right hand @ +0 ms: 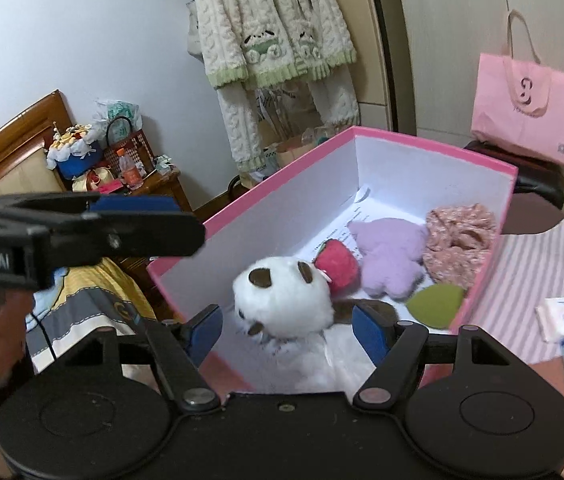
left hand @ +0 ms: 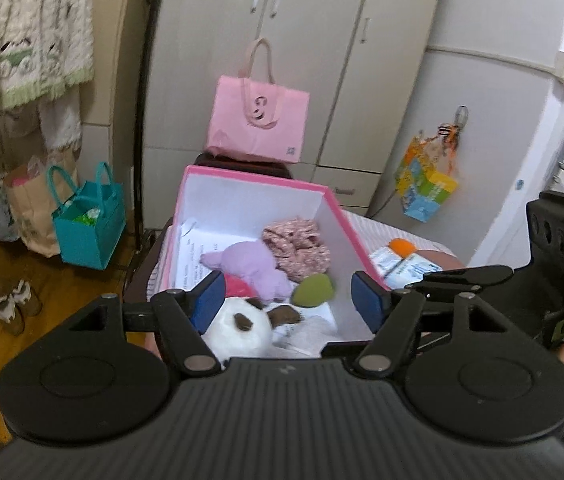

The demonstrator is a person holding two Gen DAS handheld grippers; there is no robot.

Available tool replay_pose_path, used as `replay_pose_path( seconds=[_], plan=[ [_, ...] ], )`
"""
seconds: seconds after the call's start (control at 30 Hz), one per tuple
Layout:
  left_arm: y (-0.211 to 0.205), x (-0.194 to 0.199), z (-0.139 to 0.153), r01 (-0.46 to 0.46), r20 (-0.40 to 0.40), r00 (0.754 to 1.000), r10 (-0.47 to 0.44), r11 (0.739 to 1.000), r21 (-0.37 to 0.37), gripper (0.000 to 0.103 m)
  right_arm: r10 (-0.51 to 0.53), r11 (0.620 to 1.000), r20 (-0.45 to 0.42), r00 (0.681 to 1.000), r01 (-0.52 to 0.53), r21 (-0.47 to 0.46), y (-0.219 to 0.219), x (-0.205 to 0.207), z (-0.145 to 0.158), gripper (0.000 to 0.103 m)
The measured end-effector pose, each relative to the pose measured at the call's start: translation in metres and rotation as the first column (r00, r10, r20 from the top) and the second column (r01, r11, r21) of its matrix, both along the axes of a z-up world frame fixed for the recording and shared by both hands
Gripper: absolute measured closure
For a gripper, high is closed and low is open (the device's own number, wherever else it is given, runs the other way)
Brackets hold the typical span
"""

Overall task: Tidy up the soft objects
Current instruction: 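Open both grippers to drop the plush into the box, then move both grippers toward the blue-and-white wet-wipes pack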

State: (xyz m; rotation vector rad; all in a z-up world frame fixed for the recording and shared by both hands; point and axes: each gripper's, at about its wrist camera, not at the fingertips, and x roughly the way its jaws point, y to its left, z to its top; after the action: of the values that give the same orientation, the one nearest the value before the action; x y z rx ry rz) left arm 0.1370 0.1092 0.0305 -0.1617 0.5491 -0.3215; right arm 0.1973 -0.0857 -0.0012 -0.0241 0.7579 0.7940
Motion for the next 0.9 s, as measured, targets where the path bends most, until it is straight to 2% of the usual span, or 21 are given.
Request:
replay_pose_path(
  seconds=[0.27, 0.47, 0.67, 0.9],
  plan=[
    [-0.026, -0.036, 0.017, 0.134, 0.001, 0.991, -0.134, 0.991, 0.02, 0.032, -0.007, 0.999, 0.071, 0.997, 0.01, -0.031, -0.04, -0.041, 0.023, 0.027],
    [-0.06, -0.052, 0.015, 0.222, -0.018, 0.975, -0.221, 0.975, 0.029, 0.032, 0.008, 0.999, 0.1, 0.995, -0.003, -0.045, -0.072, -0.069, 0.023, 0.027],
    [-0.101, -0.055, 0.008, 0.295, -0.03, 0.955, -0.294, 0.954, 0.052, 0.032, -0.029, 0.998, 0.119, 0.992, 0.035, -0.046, -0.106, -0.088, 0.016, 0.027],
    [-0.139, -0.041, 0.0, 0.32, -0.033, 0.947, -0.319, 0.946, 0.043, 0.032, -0.12, 0.992, 0.171, 0.978, 0.126, -0.023, -0.154, -0.092, 0.01, 0.026]
  ],
)
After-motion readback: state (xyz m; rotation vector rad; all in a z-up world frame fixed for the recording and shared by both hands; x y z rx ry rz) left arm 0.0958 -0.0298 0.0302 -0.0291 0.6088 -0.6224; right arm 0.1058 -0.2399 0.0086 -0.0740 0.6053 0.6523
